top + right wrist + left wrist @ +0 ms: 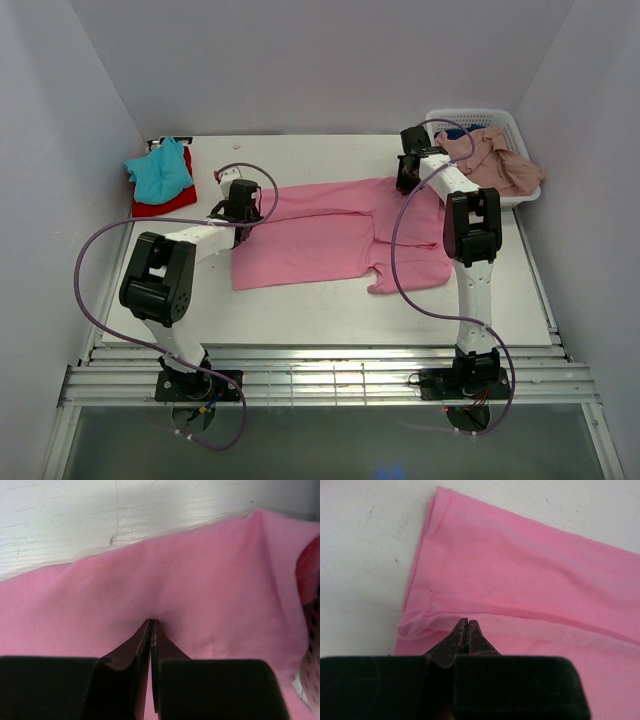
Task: Fold and stack the t-shirts
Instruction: Fold the tshirt
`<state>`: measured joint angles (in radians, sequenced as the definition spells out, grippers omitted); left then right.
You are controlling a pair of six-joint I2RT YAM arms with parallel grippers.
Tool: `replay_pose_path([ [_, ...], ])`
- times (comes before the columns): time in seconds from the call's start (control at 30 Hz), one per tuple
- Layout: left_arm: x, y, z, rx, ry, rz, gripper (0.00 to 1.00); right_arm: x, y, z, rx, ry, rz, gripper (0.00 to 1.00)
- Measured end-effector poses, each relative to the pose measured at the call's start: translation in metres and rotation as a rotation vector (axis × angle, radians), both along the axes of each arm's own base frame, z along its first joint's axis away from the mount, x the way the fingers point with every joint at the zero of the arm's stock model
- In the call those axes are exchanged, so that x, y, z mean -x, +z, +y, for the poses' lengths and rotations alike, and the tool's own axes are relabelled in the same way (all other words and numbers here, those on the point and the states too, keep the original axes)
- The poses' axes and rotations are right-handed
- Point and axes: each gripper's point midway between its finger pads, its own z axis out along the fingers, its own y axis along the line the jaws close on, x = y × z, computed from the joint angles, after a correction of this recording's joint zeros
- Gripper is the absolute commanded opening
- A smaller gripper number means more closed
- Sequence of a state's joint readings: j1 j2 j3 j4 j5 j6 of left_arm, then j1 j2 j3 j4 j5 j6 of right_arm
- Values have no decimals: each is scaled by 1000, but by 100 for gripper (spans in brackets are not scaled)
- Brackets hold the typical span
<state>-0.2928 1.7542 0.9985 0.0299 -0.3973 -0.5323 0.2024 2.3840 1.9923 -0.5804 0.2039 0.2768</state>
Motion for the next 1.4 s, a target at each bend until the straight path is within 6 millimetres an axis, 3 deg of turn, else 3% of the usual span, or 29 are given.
replay_pose_path([
  [0.17,11,-12,-9,-1,-25,29,0,1,1,0,-11,7,-18,8],
  [0.27,18,-20,-7,-7,-24,48,0,7,4,1,-23,34,-51,18],
  [0.3,20,-21,-7,-9,-24,54,0,14,4,3,-26,50,-56,25],
  [0.4,19,-21,-7,-8,-25,48,0,42,7,10,-49,108,-46,27],
  [0.5,16,-17,-8,-2,-26,32,0,58,25,33,-112,192,-62,26],
  [0.63,4,-2,-18,31,-52,-9,0,58,68,76,-204,310,-166,24],
  [0.67,0,3,-23,43,-65,-26,0,59,77,87,-222,339,-190,22],
  [0.7,-5,10,-29,56,-81,-43,0,60,84,97,-240,368,-208,10],
  [0.77,-20,24,-43,85,-124,-80,0,62,91,117,-274,423,-228,8],
  [0.93,-52,40,-85,145,-252,-143,0,68,73,163,-359,530,-186,8],
  [1.1,-63,18,-123,210,-388,-113,0,72,30,189,-421,569,-105,8],
  [1.2,-63,7,-138,240,-440,-87,0,76,17,197,-453,571,-74,8],
  [1.4,-59,4,-151,278,-494,-71,0,60,41,211,-513,583,-139,8],
])
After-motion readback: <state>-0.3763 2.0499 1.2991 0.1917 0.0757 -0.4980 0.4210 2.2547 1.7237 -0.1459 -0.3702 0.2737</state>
